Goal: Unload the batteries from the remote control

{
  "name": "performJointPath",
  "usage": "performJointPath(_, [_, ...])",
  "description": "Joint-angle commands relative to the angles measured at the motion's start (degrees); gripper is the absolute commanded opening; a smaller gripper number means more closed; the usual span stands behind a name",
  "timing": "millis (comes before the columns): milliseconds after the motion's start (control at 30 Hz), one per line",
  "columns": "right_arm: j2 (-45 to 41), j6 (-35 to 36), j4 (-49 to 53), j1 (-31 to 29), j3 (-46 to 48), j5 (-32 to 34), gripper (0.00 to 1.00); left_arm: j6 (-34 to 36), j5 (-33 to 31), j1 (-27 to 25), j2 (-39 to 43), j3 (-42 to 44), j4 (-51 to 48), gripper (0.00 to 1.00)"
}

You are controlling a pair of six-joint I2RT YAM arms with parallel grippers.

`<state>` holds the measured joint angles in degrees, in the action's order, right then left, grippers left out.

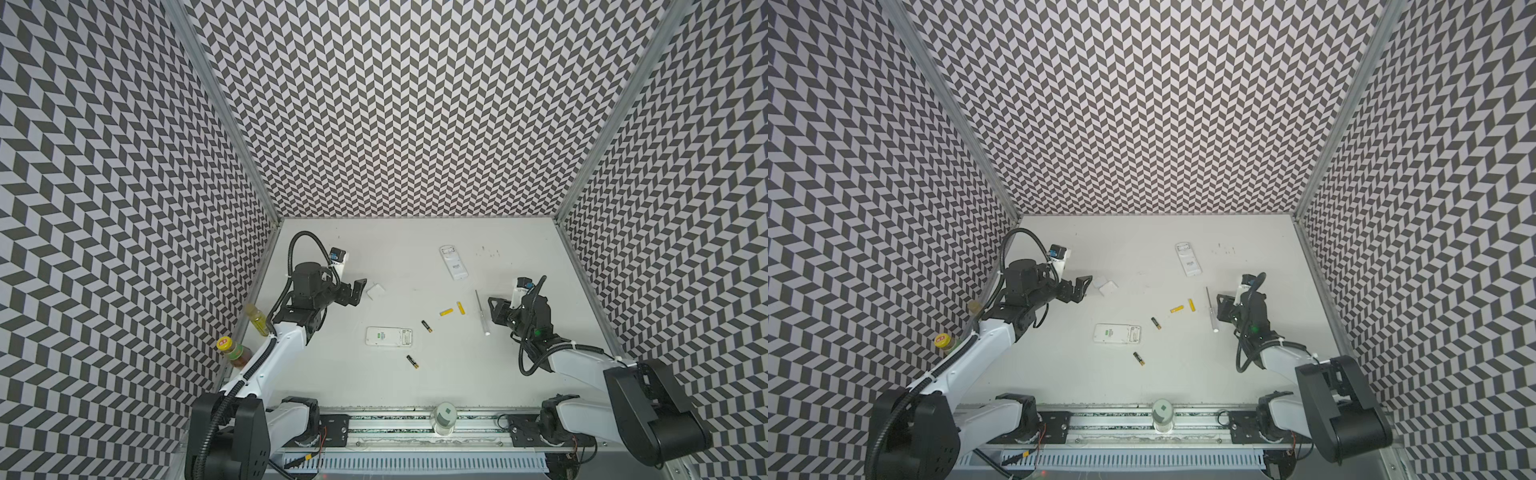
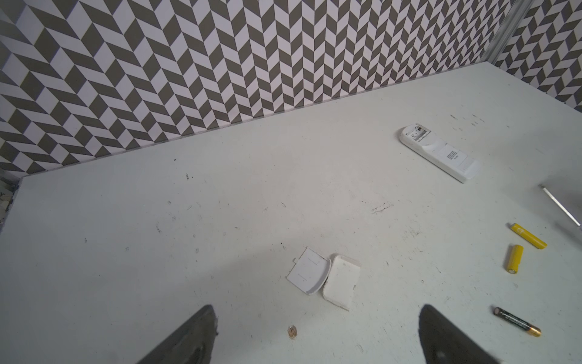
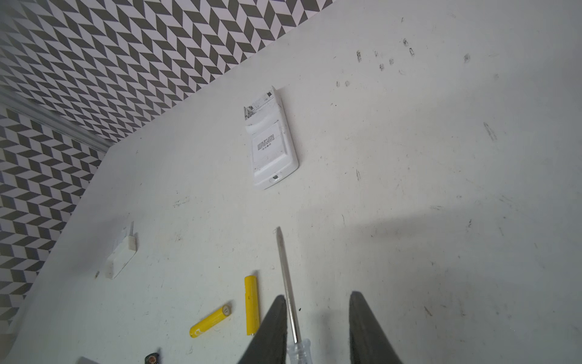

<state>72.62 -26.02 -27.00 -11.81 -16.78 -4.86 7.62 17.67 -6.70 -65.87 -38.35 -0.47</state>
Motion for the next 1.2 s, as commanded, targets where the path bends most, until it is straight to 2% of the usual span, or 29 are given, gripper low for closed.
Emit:
performJointPath(0, [-1.65, 0.43, -1.63, 0.39, -0.30, 0.86, 0.36, -0.98, 0.08, 0.55, 1.44, -0.67, 0.83, 1.00])
performJointPath(333, [-8.09, 2.24, 1.11, 0.37, -0.47, 2.86, 0.42, -0.65, -1.92, 0.85, 1.69, 0.40, 2.64, 1.00])
performJointPath(567, [-14.75, 4.31, 4.66, 0.39, -1.55, 5.16, 0.57, -0.17, -2.81, 0.82, 1.79, 0.60, 3.12, 1.00])
performJointPath(733, [-21.02, 6.09, 6.02, 0.44, -1.12, 6.24, 0.63, -1.22, -3.04, 0.55, 1.63, 0.13, 2.62, 1.00])
performJointPath(833, [-25.41, 8.29, 7.96, 0.38, -0.92, 6.25, 0.75, -0.36, -3.90, 0.46, 1.34, 1.16, 4.33, 1.00])
performJointPath(867, [-26.68, 8.51, 8.11, 0.38, -0.47, 6.62, 0.84, -0.32, -4.07, 0.31, 1.27, 1.09, 4.22, 1.00])
performJointPath(900, [-28.28, 8.56, 7.99, 0.35, 0.20, 7.31, 1.00, -0.55, -4.04, 0.20, 1.14, 0.64, 3.66, 1.00])
performJointPath(1033, [-34.38, 10.15, 5.83, 0.39, 2.98, 8.81, 0.99, -0.70, -4.21, -0.19, 0.48, -0.67, 3.13, 1.00])
performJointPath(1167, [-38.12, 13.65, 4.33, 0.38, 5.44, 10.44, 1.00, 0.39, -9.93, -2.18, -1.09, -2.10, 3.24, 1.00])
